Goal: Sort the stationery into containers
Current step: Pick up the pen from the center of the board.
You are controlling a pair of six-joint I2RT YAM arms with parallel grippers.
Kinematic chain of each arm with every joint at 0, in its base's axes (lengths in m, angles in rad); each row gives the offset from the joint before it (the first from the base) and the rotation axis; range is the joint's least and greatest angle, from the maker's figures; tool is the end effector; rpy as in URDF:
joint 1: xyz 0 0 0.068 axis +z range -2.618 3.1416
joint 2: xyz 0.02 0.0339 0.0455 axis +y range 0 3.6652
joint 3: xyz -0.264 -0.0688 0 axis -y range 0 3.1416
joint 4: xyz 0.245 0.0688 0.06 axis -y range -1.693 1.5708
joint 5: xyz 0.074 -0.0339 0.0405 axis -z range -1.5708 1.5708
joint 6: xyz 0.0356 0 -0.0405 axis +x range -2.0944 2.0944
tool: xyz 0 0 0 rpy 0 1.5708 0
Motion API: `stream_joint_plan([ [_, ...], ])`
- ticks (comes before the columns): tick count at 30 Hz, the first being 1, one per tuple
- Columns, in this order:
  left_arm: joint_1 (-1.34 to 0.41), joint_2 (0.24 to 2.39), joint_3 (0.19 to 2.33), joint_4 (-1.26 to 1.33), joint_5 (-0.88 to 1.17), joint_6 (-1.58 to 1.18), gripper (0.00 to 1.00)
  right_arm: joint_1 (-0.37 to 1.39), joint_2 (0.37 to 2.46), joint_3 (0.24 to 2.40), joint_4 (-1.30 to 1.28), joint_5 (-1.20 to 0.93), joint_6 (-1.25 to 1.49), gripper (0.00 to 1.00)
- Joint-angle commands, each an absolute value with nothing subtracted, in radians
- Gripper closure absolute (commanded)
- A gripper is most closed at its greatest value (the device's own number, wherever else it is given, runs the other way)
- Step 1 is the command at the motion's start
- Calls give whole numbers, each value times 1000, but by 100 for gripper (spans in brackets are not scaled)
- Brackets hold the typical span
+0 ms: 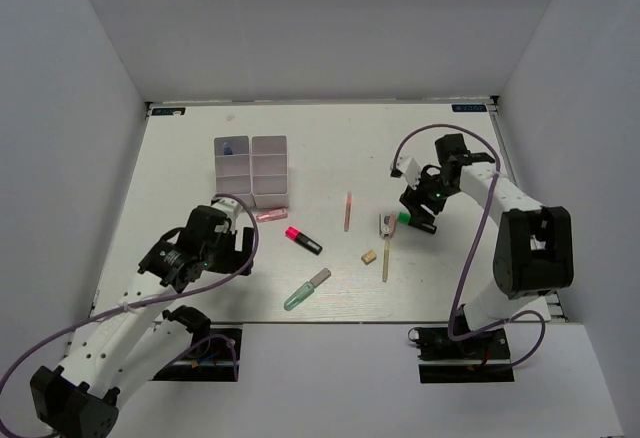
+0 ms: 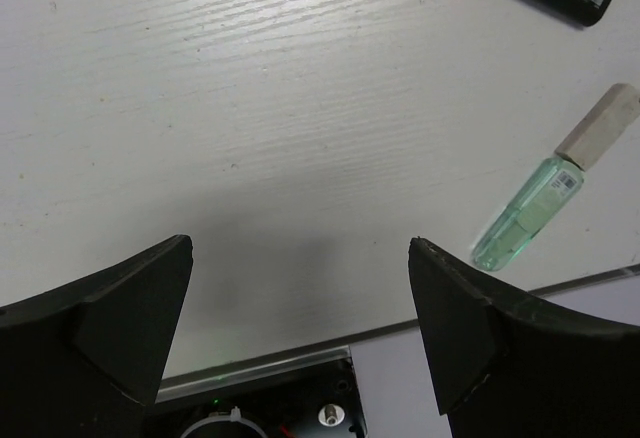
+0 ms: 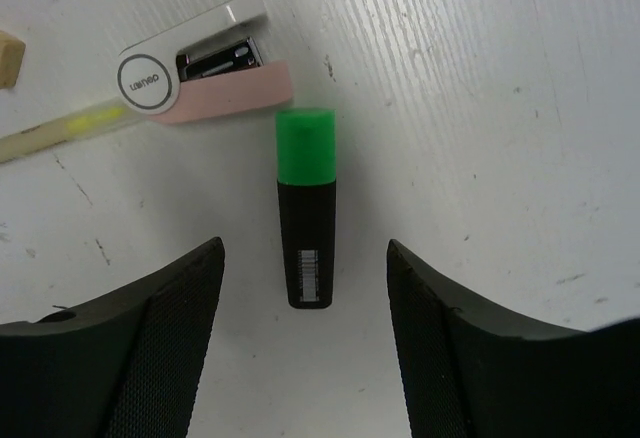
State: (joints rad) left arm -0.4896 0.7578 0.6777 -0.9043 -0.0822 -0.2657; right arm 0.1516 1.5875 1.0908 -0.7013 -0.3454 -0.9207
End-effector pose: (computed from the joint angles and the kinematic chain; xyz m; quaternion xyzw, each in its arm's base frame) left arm 0.1230 -0.0622 0.2440 0.0951 0.9519 -0.0699 0.2829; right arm 0.3022 0.0584 0.2133 -0.5219 0.8160 0.0880 0.2326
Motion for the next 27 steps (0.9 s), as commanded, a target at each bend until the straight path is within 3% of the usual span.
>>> stream_joint_plan([
  [1, -442, 723, 629, -841, -35, -227, 1, 155, 1650, 1170, -761, -426, -1087, 31],
  [13, -403, 690, 603, -821, -25, -218, 1, 238, 1790, 1218, -802, -394, -1109, 34],
  [27, -388, 664, 589, -816, -25, -218, 1, 328, 1888, 1213, -785, -88, -1137, 41],
])
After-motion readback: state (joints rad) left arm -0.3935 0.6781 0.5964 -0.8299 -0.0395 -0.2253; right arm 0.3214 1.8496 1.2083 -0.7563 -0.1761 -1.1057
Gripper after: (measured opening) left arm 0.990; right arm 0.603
